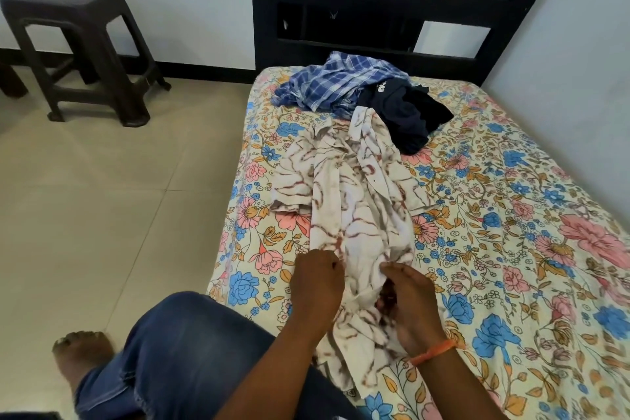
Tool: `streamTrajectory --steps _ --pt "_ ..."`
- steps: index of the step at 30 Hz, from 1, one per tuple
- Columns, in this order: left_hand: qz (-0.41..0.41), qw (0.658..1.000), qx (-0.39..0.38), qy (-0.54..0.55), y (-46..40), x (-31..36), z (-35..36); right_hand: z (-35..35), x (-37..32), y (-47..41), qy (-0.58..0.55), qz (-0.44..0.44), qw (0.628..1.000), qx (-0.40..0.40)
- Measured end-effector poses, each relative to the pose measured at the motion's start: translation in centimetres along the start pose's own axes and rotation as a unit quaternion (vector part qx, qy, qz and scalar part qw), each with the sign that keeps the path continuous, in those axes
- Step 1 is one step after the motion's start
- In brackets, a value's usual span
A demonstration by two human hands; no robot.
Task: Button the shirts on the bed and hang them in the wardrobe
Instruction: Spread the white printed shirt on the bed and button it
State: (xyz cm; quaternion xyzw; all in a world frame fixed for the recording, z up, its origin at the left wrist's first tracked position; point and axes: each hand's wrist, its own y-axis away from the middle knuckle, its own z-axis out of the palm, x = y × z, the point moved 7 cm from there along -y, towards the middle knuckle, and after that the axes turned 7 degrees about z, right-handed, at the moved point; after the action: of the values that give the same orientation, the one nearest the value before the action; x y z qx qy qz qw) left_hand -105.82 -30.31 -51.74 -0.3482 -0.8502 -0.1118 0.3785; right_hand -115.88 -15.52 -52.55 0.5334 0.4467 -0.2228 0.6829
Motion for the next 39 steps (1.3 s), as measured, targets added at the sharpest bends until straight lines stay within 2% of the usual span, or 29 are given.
streamTrajectory --steps 5,10,13,18,22,26,28,34,39 --pt "0.001 0.998 -0.012 0.054 0.3 -0.4 -0.2 -0.3 0.9 -0.2 -0.044 -0.007 0.999 0.0" --pt "-0.034 0.983 -0.042 0.173 0.7 -0.1 -0.9 0.2 0.3 1.4 0.022 -0.079 0.997 0.006" --pt "-0.038 0.969 -0.028 0.241 1.6 0.4 -1.8 0.7 -0.2 2.9 0.055 -0.104 0.993 -0.007" --pt "-0.024 0.962 0.003 0.271 2.5 0.9 -3.2 0.8 0.2 3.3 0.071 -0.116 0.991 0.017" --pt "-0.005 0.96 0.001 0.279 2.9 1.3 -3.1 1.9 -2.2 6.3 0.146 -0.25 0.956 0.044" --pt "0.045 0.966 -0.025 0.253 3.2 2.6 -2.7 3.1 -2.9 8.0 0.267 -0.387 0.878 0.089" --pt "0.054 0.967 -0.033 0.246 3.3 2.7 -2.5 3.0 -2.7 7.5 0.278 -0.395 0.87 0.096" --pt "0.04 0.96 -0.048 0.273 3.2 2.2 -1.8 2.0 -2.5 6.2 0.24 -0.365 0.893 0.106" --pt "0.034 0.957 -0.051 0.283 3.0 1.9 -1.5 2.7 -2.9 7.1 0.3 -0.429 0.846 0.102"
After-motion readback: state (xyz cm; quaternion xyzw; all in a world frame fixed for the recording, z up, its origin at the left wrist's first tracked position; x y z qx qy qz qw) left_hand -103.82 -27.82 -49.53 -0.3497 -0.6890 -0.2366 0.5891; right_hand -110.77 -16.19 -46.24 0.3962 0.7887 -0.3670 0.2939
